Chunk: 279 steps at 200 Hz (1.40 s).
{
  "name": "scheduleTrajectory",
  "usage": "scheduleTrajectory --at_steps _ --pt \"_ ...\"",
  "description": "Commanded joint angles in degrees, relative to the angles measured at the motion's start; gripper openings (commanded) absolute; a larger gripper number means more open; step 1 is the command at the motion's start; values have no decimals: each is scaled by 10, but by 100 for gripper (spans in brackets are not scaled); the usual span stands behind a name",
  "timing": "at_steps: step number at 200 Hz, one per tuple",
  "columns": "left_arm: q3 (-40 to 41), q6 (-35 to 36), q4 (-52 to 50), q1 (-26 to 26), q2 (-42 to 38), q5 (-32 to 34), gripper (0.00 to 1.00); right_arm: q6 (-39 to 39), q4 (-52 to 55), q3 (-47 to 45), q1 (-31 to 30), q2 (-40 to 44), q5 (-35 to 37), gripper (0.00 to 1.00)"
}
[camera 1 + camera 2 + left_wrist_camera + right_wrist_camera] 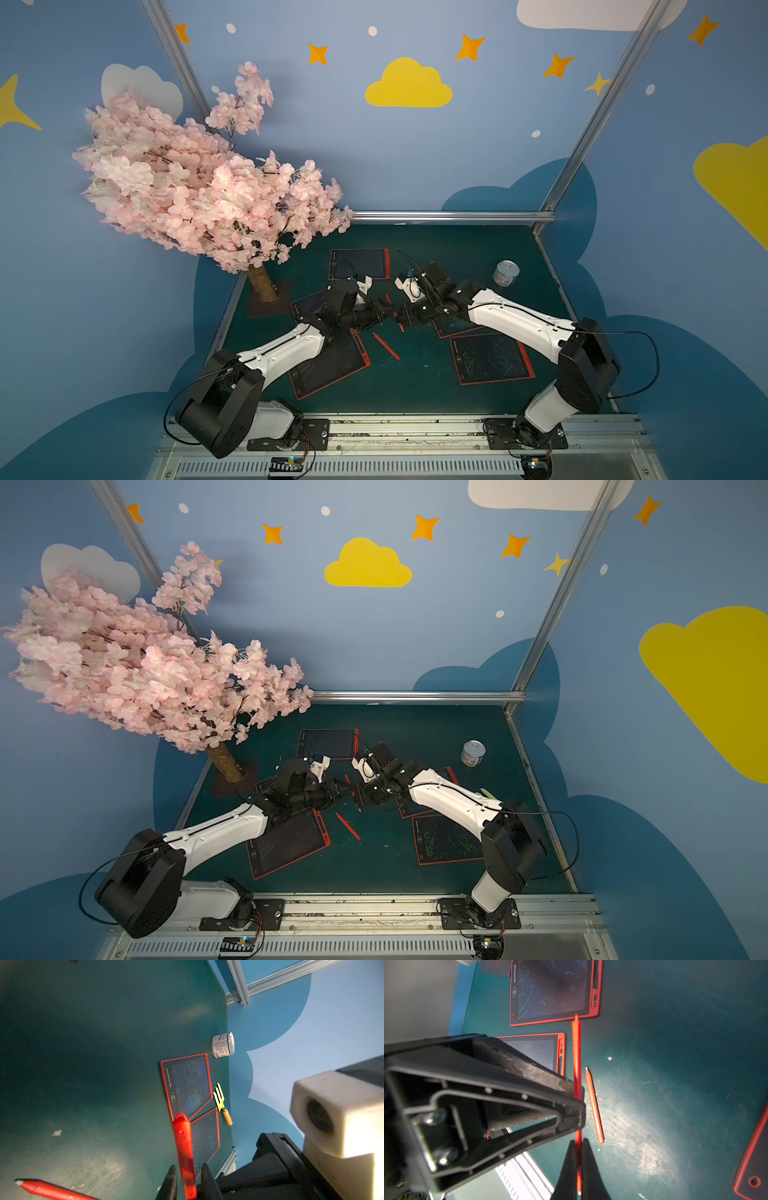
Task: Place the stylus back onto the writing tablet
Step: Place the stylus on the writing tablet.
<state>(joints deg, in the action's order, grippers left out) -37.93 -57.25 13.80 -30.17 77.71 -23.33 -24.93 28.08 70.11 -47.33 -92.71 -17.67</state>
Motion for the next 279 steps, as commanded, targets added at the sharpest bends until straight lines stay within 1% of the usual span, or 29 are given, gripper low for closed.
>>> scheduleTrajectory --at_steps 1,38,75,94,135,162,195,244,279 --pt "-13 7 3 -2 4 5 18 -3 -5 -7 1 12 -6 2" --pt "-12 11 2 -3 3 8 15 0 -1 -5 0 11 -5 2" --pt "-11 14 -1 -3 2 10 16 0 -1 -5 0 13 -4 2" --pt "-10 14 0 -3 1 12 12 0 -1 -5 -1 13 -5 2" --pt "-9 21 -1 -2 -2 11 12 0 -1 -4 -2 12 -5 2" --pt "-7 31 -1 -3 -5 8 8 0 -1 -4 -2 11 -7 3" --pt "-6 35 0 -4 -6 5 4 0 -1 -3 -2 11 -8 8" --pt "-6 44 -13 -4 -15 8 4 -2 -5 -11 0 17 -9 16" --pt "-5 35 -9 -5 -16 4 4 -1 -13 -14 1 12 -17 19"
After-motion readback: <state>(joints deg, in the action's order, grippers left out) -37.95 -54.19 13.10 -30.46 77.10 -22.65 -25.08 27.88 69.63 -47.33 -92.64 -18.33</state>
